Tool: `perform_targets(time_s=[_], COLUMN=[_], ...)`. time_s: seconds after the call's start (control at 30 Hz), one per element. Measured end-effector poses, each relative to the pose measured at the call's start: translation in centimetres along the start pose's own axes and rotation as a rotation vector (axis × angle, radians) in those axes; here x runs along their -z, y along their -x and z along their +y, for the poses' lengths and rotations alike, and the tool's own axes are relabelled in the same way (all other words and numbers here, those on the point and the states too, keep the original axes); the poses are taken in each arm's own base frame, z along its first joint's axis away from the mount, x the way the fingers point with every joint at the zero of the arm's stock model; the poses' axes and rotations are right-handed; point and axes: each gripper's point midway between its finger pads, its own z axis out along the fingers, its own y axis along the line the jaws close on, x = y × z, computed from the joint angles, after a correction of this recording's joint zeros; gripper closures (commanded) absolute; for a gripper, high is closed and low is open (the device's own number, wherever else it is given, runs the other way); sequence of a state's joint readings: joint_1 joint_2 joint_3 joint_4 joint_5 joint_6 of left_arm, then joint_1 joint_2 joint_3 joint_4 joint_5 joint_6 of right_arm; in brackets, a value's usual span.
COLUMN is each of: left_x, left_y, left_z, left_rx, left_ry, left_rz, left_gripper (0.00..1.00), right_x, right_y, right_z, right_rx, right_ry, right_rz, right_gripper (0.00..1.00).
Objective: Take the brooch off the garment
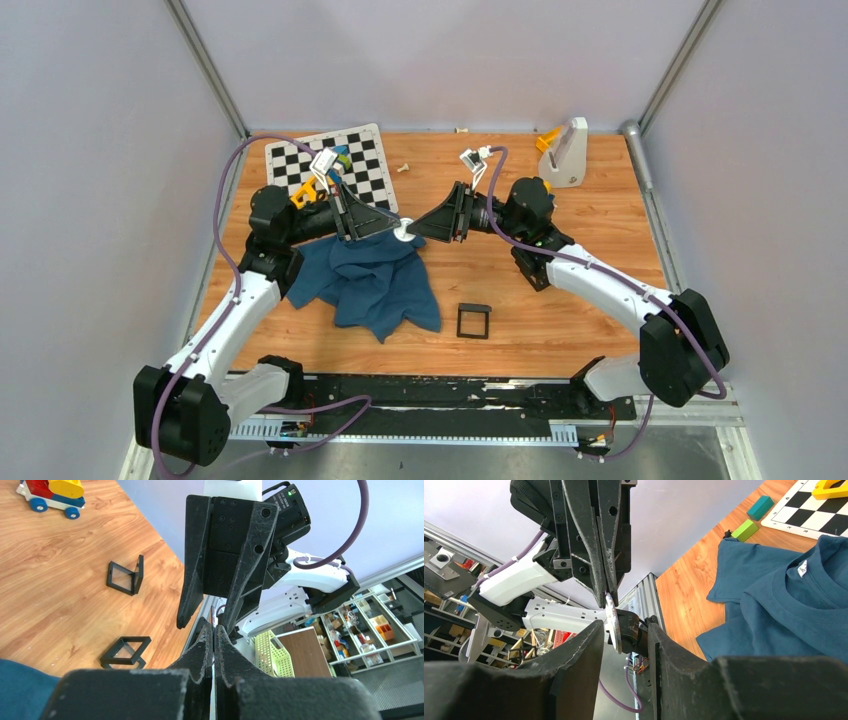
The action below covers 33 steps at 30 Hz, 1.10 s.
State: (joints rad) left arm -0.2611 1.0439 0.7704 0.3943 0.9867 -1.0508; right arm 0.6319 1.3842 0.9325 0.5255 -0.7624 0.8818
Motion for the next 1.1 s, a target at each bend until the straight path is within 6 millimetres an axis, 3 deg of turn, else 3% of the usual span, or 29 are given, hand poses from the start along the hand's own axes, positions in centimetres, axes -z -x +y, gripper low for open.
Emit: perform_targets(time_s=[0.23, 0.67, 1.1], left_x=[0.0, -0.1, -0.2], left_y=[-0.1, -0.2, -0.1], left_z=[0.1, 0.3, 0.2], left_rx=[-0.001, 0.015, 0.041], left_ry=[-0.004, -0.008, -0.027], left_rz=[0.001, 0.003, -0.008], left_gripper=[1.0, 1.0, 1.0], right_x=[-0.1, -0.5, -1.1], right_y=[0.2, -0.1, -0.4], right_z=[0.4, 0.5, 0.4], right_rx=[0.005, 0.023, 0.05], right_ry=[0.015, 0.015, 0.007], right_rz=[-0.003, 0.009, 0.006], right_gripper=[0.62, 0.75, 0.81])
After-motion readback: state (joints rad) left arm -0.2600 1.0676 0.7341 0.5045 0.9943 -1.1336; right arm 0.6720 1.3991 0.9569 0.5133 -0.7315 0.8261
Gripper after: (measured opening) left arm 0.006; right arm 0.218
